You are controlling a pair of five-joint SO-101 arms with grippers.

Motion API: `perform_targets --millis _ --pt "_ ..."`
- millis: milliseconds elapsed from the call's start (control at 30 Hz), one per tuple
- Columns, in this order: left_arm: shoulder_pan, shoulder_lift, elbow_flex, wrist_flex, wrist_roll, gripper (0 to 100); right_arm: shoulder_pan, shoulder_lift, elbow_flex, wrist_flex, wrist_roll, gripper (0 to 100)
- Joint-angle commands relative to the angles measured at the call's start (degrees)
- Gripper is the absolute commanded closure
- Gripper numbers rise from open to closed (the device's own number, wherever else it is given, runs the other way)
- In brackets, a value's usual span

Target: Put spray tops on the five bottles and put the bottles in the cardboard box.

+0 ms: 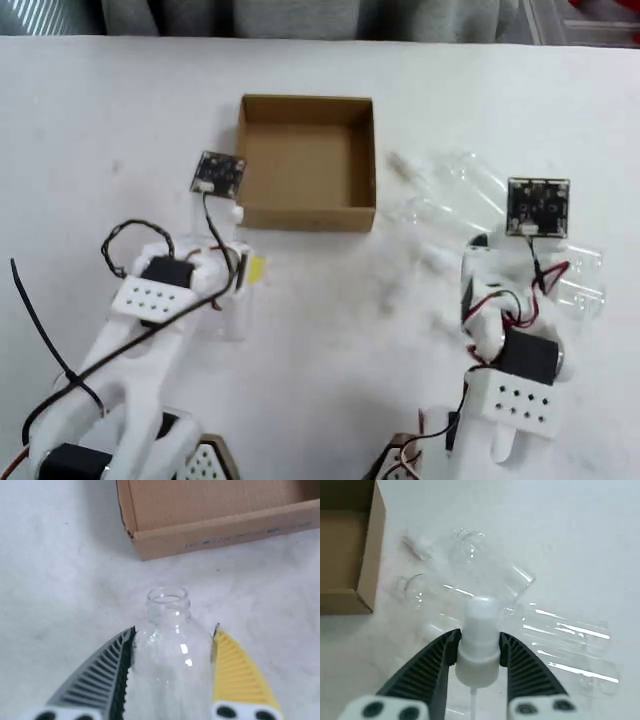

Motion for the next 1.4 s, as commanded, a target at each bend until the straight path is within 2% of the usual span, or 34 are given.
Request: perform_targets --millis 0,133,200,467,633,733,1100,1300,1367 --pt "-0.57 -1.98 -0.26 -0.79 -0.44 93 -1.36 5.32 -4.04 -0.92 -4.92 98.1" --pt "-0.57 -1.98 -0.26 -0.7 -0.44 93 -1.89 12.0 -9.41 -2.86 -12.48 98.1" --pt "-0.57 -1.98 -0.26 -0.7 -0.44 93 -4.53 14.64 -11.69 -3.38 -14.33 98.1" --pt "-0.57 -2.07 -0.26 -0.7 -0.44 93 -16.92 19.12 -15.21 -3.74 -17.23 98.1" --pt "-0.57 -2.07 -0.26 -0.7 -0.44 93 -22.46 19.38 -14.77 -8.48 -17.23 98.1" --pt "-0.57 -2.07 -0.26 -0.7 -0.44 93 -24.75 19.12 -11.34 -16.84 -17.23 98.1" --pt "-0.57 -2.07 -0.26 -0.7 -0.44 93 -29.93 19.3 6.86 -58.42 -17.32 98.1" --pt "-0.75 -2.07 -0.26 -0.7 -0.53 93 -31.78 19.12 8.79 -62.2 -17.49 98.2" --pt "-0.92 -2.07 -0.26 -1.23 -1.85 93 -31.78 18.86 9.58 -62.29 -21.1 98.2"
